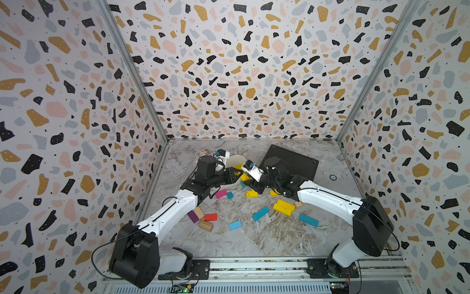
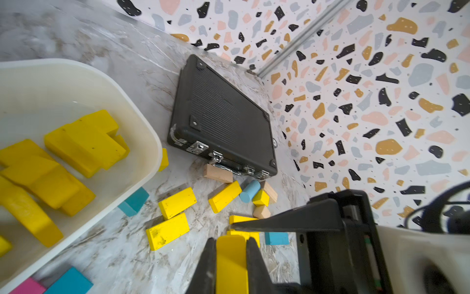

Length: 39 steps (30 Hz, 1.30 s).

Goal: Pick out the yellow building blocks
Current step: Place the building block in the storage box.

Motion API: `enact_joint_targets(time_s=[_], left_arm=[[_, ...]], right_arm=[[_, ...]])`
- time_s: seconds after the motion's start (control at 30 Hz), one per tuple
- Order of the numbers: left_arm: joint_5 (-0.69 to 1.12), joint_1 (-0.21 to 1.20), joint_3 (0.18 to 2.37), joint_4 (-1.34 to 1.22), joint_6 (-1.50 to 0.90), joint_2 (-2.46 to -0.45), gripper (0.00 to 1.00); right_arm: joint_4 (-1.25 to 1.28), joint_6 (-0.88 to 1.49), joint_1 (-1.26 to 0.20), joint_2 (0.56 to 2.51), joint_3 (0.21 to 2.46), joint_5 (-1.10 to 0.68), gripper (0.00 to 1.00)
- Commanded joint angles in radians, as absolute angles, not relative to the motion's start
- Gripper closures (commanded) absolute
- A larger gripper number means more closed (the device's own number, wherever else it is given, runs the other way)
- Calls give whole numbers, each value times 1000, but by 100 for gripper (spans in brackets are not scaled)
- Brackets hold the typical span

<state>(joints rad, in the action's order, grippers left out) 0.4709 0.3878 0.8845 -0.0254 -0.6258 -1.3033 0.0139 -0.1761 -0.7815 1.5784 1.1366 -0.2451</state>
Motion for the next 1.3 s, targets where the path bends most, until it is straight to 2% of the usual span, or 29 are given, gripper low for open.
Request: enact_joint_targets(time_s=[0.0,0.07,0.17,0.5,0.67,0.93,1.0,1.27], left_arm=[[294,383,946,78,-625,-1284,100],[225,361,981,172,-639,-1301,100],[235,299,1027,268,-696,-1344,100],[209,244,1311,435,-730,-1620,100],[231,245,1431,473,-746,-1772,100],[242,252,1504,459,-755,-1899,100],[248,260,1512,459,-751,-1919,95],[226,275,1516,470,-741,-1954,63]], right_arm=[[68,-145,-785,1478,1082,-203,42],[88,-127,-782,1440,1030,-172,33],[81,-94,-780,1391,974,-94,31],[20,51,-778,1317,887,110,36],[0,60,-778,1284,866,139,37],[-7,69,-778,1247,829,163,38],[-15,69,-778,1246,828,162,38],[-34,68,-778,1243,827,171,38]])
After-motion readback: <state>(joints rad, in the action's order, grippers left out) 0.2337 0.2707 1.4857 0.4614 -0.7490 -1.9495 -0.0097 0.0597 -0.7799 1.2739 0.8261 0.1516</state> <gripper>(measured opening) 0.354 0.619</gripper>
